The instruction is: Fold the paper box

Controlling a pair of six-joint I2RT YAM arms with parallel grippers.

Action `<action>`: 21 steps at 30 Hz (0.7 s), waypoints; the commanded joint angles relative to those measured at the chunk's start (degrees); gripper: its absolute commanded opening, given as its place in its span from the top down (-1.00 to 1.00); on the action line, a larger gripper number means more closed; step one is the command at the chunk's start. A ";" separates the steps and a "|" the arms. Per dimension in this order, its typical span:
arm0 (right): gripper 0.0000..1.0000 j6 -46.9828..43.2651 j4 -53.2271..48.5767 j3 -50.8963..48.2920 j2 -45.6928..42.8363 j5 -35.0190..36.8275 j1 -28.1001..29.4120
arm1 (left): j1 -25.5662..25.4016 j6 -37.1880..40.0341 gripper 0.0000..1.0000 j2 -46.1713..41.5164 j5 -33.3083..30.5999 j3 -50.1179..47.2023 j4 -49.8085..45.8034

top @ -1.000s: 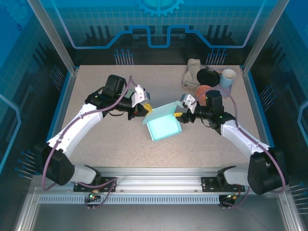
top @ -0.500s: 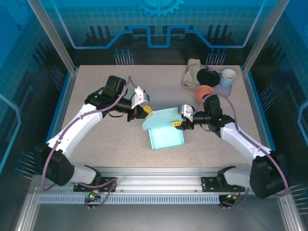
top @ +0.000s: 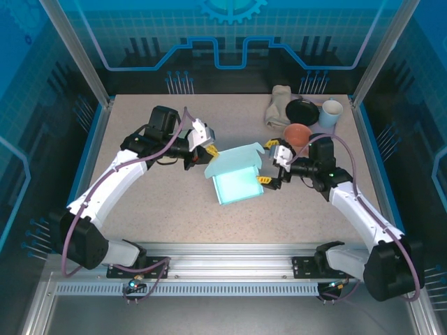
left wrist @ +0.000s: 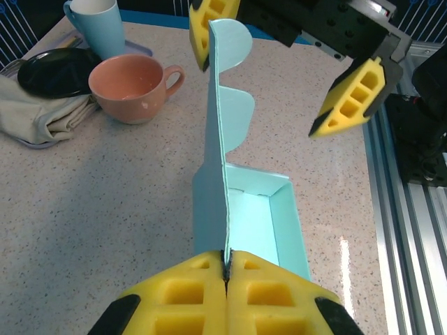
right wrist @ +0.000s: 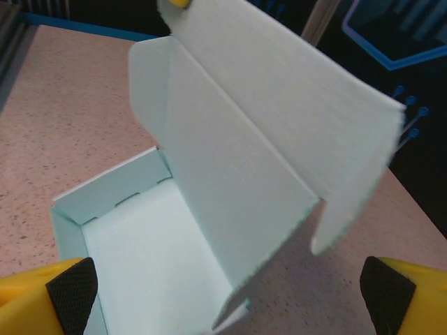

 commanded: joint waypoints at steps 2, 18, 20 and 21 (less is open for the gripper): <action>-1.00 9.84 8.76 0.24 -1.99 -4.81 -7.32 | 0.45 -0.95 0.94 -0.31 -0.74 -0.37 2.18; -1.00 -67.70 -98.16 49.09 44.14 -52.23 -27.46 | 0.45 -2.89 0.96 -1.42 -2.98 -2.09 5.66; -1.00 -68.28 -98.16 49.01 44.73 -52.22 -26.59 | 0.45 -2.94 0.96 -1.24 -3.26 -2.01 5.68; -1.00 -67.81 -98.21 49.22 44.85 -52.17 -26.49 | 0.45 -2.93 0.96 -1.17 -3.33 -2.00 5.77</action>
